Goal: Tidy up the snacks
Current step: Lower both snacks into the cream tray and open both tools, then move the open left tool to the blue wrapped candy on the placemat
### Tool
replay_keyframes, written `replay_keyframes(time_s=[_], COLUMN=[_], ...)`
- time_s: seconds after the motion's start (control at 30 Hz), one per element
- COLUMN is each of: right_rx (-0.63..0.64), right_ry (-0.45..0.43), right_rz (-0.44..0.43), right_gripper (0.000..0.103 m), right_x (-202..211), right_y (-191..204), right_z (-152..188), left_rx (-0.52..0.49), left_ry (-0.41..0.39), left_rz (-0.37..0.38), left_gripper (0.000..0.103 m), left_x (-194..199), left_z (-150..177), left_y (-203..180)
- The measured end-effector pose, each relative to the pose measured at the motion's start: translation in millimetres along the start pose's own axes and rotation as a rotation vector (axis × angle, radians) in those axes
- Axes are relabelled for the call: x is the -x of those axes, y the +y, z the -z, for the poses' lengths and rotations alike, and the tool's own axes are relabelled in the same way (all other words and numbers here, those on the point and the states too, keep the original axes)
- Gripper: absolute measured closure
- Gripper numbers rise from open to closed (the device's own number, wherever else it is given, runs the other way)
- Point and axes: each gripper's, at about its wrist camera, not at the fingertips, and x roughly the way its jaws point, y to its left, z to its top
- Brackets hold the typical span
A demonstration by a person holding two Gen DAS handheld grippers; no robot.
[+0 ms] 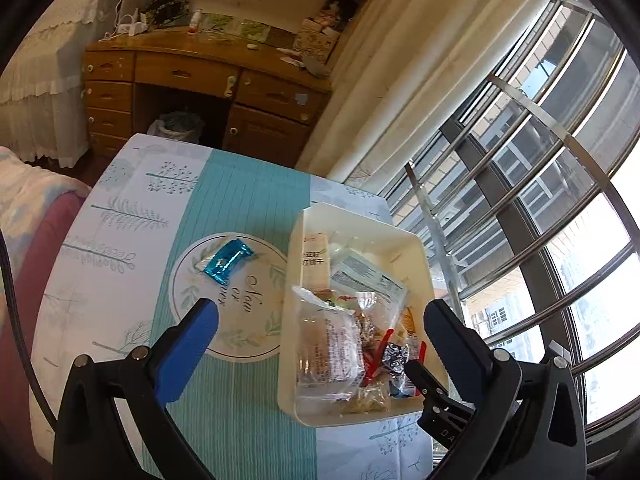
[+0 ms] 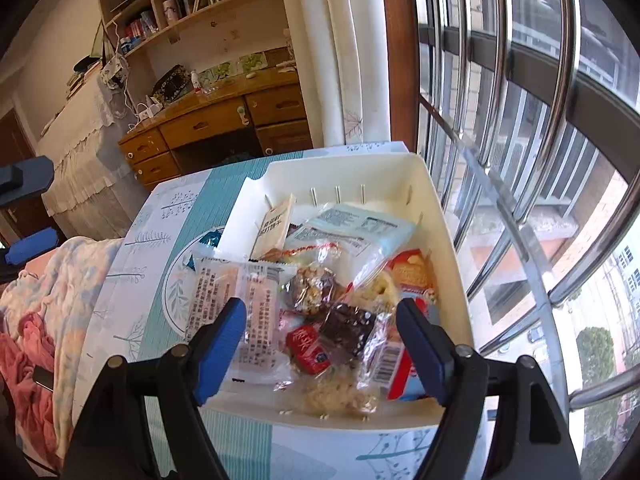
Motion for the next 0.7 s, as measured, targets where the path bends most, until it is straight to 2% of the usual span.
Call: replay_keyframes(time_s=[0.1,0.2,0.53,0.7], right_rx=[-0.02,-0.043,-0.053,-0.053], right_ry=[0.015,0.044,0.087,0.093], right_rz=[-0.003,-0.009,0.011,0.036], right_gripper=[0.024,0.018,0.01,0.008], right_x=[-3.7,-8.3,-14.1,-13.6], right_y=[3.6,7.6,25.6,31.7], right_z=[4.5,9.2,11.4,7.4], left_rx=[0.016,0.037,0.053,0.023], left_ry=[0.014,0.045,0.134,0.16], left_rz=[-0.055,-0.091,-0.139,-0.16], left_gripper=[0.001,0.001,0.001,0.001], left_x=[-1.7,-7.5,-40.2,-63.1], left_z=[-0.1,-0.1,-19.8,-35.7], left_y=[17.6,32.6,67.2,79.6])
